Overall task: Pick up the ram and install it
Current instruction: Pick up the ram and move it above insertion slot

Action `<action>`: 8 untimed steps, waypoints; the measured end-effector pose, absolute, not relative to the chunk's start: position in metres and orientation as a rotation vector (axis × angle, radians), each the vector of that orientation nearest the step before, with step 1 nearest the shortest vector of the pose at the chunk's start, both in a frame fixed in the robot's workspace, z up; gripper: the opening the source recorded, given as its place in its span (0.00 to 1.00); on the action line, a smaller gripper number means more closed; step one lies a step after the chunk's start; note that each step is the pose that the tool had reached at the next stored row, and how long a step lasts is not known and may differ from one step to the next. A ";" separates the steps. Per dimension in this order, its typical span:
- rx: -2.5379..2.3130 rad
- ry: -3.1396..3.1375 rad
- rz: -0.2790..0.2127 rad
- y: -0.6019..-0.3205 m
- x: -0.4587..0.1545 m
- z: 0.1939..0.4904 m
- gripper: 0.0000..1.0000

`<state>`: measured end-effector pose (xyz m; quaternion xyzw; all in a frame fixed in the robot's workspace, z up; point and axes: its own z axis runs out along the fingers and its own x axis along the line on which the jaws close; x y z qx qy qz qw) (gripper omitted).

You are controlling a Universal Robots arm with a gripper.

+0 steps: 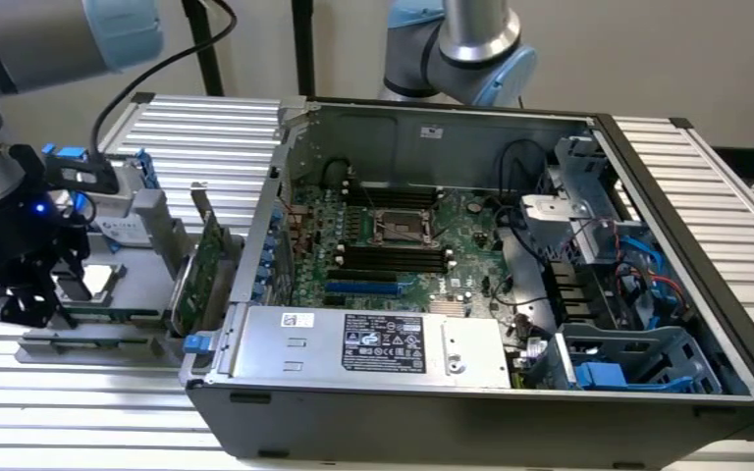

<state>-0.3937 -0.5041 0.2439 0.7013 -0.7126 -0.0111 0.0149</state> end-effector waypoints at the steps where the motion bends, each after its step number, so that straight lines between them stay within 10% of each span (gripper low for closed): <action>1: 2.182 -2.218 -0.035 -0.504 -0.394 0.242 1.00; 8: 2.183 -2.217 -0.035 -0.506 -0.394 0.229 1.00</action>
